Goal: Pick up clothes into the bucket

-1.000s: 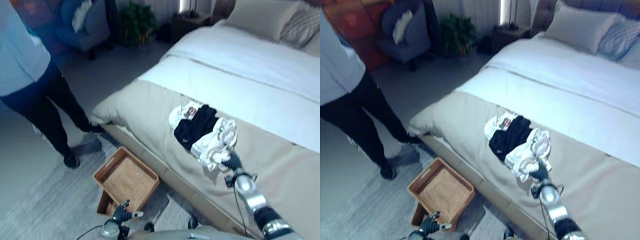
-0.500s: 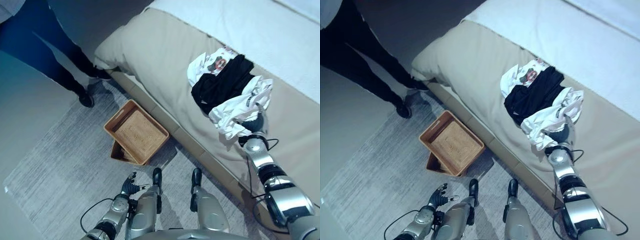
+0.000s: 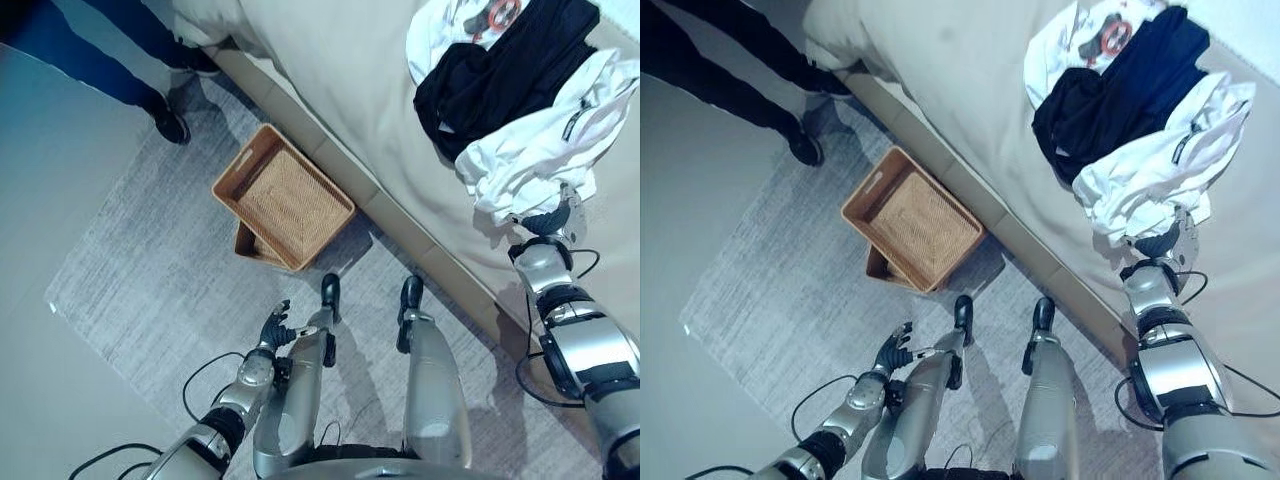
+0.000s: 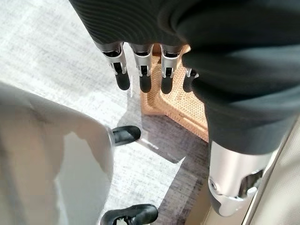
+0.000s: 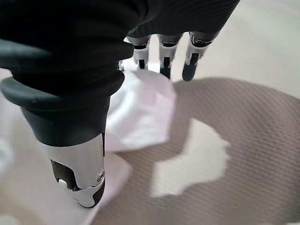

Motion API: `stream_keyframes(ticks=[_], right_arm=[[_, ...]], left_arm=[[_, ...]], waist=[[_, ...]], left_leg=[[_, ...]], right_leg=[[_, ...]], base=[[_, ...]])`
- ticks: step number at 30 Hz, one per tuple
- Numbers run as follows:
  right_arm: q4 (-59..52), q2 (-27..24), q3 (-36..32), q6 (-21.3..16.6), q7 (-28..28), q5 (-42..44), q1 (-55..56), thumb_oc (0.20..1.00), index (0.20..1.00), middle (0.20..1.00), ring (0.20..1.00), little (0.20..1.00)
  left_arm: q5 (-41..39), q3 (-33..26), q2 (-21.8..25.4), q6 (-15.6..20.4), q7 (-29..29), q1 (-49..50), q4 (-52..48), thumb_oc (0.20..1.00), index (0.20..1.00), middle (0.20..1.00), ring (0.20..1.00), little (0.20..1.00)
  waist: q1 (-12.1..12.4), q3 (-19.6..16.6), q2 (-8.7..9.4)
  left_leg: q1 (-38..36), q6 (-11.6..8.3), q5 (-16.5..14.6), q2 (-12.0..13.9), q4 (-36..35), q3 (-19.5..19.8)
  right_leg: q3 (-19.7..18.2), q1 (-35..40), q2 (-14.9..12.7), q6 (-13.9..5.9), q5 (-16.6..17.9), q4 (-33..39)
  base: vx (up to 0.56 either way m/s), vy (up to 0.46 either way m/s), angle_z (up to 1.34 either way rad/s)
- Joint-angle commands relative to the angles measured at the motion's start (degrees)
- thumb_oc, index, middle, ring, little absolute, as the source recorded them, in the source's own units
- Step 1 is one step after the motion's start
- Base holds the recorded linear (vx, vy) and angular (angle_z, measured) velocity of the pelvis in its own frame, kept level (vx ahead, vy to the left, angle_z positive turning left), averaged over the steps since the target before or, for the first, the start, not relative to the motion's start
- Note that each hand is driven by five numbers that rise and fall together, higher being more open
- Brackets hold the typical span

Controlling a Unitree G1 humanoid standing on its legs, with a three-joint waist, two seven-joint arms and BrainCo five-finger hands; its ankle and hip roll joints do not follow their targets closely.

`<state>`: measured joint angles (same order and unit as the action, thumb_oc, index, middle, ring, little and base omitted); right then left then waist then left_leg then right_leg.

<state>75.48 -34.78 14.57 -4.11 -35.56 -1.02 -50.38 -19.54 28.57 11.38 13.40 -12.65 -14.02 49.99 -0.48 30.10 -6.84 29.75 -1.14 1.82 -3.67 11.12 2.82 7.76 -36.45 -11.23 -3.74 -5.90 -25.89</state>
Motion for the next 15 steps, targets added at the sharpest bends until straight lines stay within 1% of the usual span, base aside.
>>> stream_keyframes(ticks=[1, 2, 3, 4, 5, 8, 11, 13, 14, 15], right_arm=[[0.45, -5.37, 3.27, 0.42, -0.91, 1.44, -3.58, 1.000, 1.000, 1.000, 1.000, 1.000], [-0.05, -5.58, 3.77, 0.27, -0.84, 1.52, -4.16, 1.000, 1.000, 1.000, 1.000, 1.000], [-0.29, -5.91, 4.41, 0.07, -0.28, 1.52, -4.79, 0.793, 0.793, 0.793, 0.793, 0.793], [-0.61, -5.90, 4.84, -0.30, 0.20, 1.92, -5.55, 0.413, 0.413, 0.413, 0.413, 0.413], [-1.18, -5.87, 5.05, -0.85, 0.21, 2.62, -6.36, 0.200, 0.200, 0.200, 0.200, 0.200], [-2.74, -5.66, 5.75, -2.28, 0.77, 4.39, -8.71, 0.200, 0.200, 0.200, 0.200, 0.200], [-4.82, -5.27, 6.00, -3.28, 0.34, 5.55, -10.35, 0.200, 0.200, 0.200, 0.200, 0.200], [-7.32, -4.81, 5.36, -4.38, -0.24, 7.15, -10.94, 0.200, 0.200, 0.200, 0.200, 0.200], [-12.73, -5.02, 4.51, -5.87, -1.94, 8.83, -11.96, 0.200, 0.200, 0.200, 0.200, 0.200], [-12.80, -5.01, 4.47, -5.83, -1.97, 8.81, -11.89, 0.200, 0.200, 0.200, 0.200, 0.200]], left_arm=[[-2.51, 0.90, -0.98, 1.72, -1.27, 0.68, -3.03, 1.000, 1.000, 1.000, 1.000, 1.000], [-2.74, 1.08, -0.85, 1.91, -1.29, 0.58, -3.69, 1.000, 1.000, 1.000, 1.000, 1.000], [-2.93, 1.22, -0.85, 1.93, -1.08, 0.44, -4.39, 1.000, 1.000, 1.000, 1.000, 1.000], [-3.20, 1.51, -1.03, 2.06, -1.09, 0.36, -4.49, 1.000, 1.000, 1.000, 1.000, 1.000], [-3.49, 1.87, -1.04, 2.08, -0.92, 0.29, -5.33, 1.000, 1.000, 1.000, 1.000, 1.000], [-3.63, 2.35, -0.98, 2.33, -0.69, 0.21, -5.53, 1.000, 1.000, 1.000, 1.000, 1.000], [-3.74, 2.27, -1.05, 2.40, -0.87, -0.29, -4.96, 1.000, 1.000, 1.000, 1.000, 1.000], [-3.65, 1.95, -1.07, 2.49, -1.11, -0.36, -4.49, 1.000, 1.000, 1.000, 1.000, 1.000], [-3.71, 1.26, -0.87, 2.66, -1.50, -0.27, -3.96, 1.000, 1.000, 1.000, 1.000, 1.000], [-3.71, 1.27, -0.86, 2.67, -1.50, -0.25, -3.96, 1.000, 1.000, 1.000, 1.000, 1.000]], waist=[[-0.58, -0.30, -0.30], [-0.61, -0.30, -0.46], [-0.58, -0.30, -0.71], [-0.56, -0.30, -0.77], [-0.45, -0.30, -0.93], [-0.31, -0.30, -0.87], [-0.42, -0.30, -0.41], [-0.56, -0.30, -0.10], [-0.91, -0.30, 0.46], [-0.91, -0.30, 0.47]], left_leg=[[4.16, 0.48, -3.47, -0.86, 7.78, -1.03], [4.94, 0.46, -3.37, -0.93, 7.90, -1.00], [5.59, 0.45, -3.22, -1.04, 7.90, -1.03], [6.28, 0.47, -3.15, -1.09, 8.04, -1.06], [6.86, 0.44, -3.05, -1.11, 8.15, -1.12], [7.64, 0.37, -2.91, -1.16, 8.35, -1.23], [7.67, 0.29, -2.74, -1.21, 8.23, -1.02], [7.10, 0.18, -2.57, -1.23, 7.88, -0.89], [5.94, -0.02, -2.31, -1.13, 6.96, -0.77], [5.88, -0.03, -2.29, -1.12, 6.91, -0.75]], right_leg=[[-1.01, -0.10, -1.07, -0.79, -1.24, -3.38], [-1.11, -0.94, -1.14, -0.72, -1.25, -3.64], [-1.20, -1.79, -1.17, -0.66, -1.33, -3.99], [-1.33, -2.52, -1.13, -0.57, -1.37, -4.27], [-1.38, -3.23, -1.20, -0.54, -1.36, -4.53], [-1.57, -4.37, -1.09, -0.48, -1.26, -4.80], [-1.46, -4.33, -1.08, -0.50, -1.21, -4.65], [-1.36, -3.71, -1.00, -0.51, -1.11, -4.21], [-1.42, -2.87, -0.88, -0.63, -0.67, -3.31], [-1.40, -2.80, -0.87, -0.62, -0.66, -3.26]], base=[[0.00, 0.000, 0.00], [0.00, 0.000, 0.00], [0.00, 0.000, 0.00], [0.00, 0.000, 0.00], [0.00, 0.000, 0.00], [0.00, 0.000, 0.00], [0.00, 0.000, 0.00], [0.00, 0.000, 0.00], [0.00, 0.000, 0.00], [0.00, 0.000, 0.00]])
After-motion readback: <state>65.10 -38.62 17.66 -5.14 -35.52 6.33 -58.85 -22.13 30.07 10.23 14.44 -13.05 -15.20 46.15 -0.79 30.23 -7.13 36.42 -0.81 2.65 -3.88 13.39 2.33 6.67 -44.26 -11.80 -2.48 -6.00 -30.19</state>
